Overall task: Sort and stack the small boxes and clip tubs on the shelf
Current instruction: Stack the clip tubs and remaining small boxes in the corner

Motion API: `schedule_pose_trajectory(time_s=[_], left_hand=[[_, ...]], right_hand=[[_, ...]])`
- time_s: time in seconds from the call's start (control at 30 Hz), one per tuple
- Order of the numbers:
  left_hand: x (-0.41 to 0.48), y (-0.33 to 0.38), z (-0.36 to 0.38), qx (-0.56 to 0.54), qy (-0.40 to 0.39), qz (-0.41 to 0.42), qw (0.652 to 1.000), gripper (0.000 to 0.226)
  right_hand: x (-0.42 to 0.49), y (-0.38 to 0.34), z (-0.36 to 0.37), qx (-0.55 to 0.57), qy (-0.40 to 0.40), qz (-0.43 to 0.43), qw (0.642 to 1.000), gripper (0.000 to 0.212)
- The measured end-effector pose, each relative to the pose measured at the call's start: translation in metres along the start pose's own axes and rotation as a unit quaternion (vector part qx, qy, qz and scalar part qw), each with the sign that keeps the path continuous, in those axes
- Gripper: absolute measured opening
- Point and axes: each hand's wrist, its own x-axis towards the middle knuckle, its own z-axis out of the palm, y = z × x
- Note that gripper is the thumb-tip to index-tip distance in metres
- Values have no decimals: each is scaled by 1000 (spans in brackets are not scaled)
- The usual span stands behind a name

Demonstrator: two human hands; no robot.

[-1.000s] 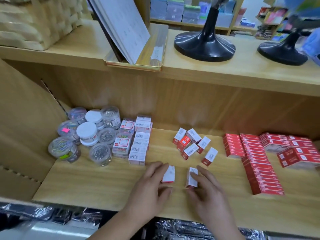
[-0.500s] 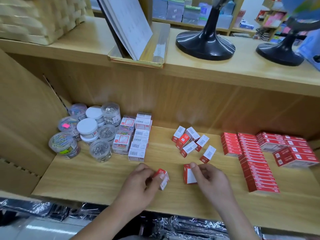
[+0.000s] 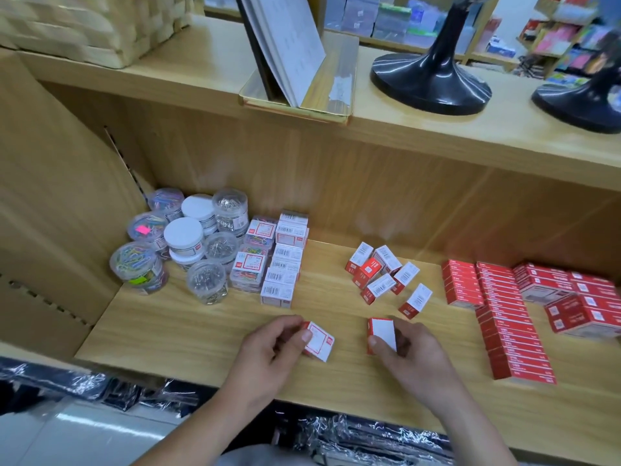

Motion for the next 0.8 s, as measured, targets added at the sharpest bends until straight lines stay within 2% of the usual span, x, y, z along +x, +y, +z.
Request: schedule_pose_trajectory(time_s=[0.03,0.1,0.17,0.3,0.43,0.57,0.63,0.77,0.8], left_hand=[[-1,0,0,-7,1,-3,1000,31],[-2,1,0,-13,4,-4,1000,31],[-3,1,0,-18,15,8,1000,30],[-5,-5,-3,25,17,43,999,32],[-4,-8,-6,36,-18,51,998,29],[-3,-9,-8,39,-32,42,998,28],[-2,-9,-8,42,-32,36,998,30],[-1,-15,-9,50,-44,27,997,36],[-1,-16,-10,54,-46,24,997,37]], right_hand=[[-2,-3,3,17,4,-3,1000,18],[-7,-5,11,44,23,-37,998,45],[-10,-6,19,10,43,-86,995,57],[-16,-6,30,-117,111,-178,971,62],[-28,-2,26,-61,92,-213,971,55],[-39,4,17,39,36,-214,975,37],[-43,10,17,61,40,-220,973,35],[-47,18,13,82,35,-144,986,75],[-46,17,12,69,31,-130,989,77]])
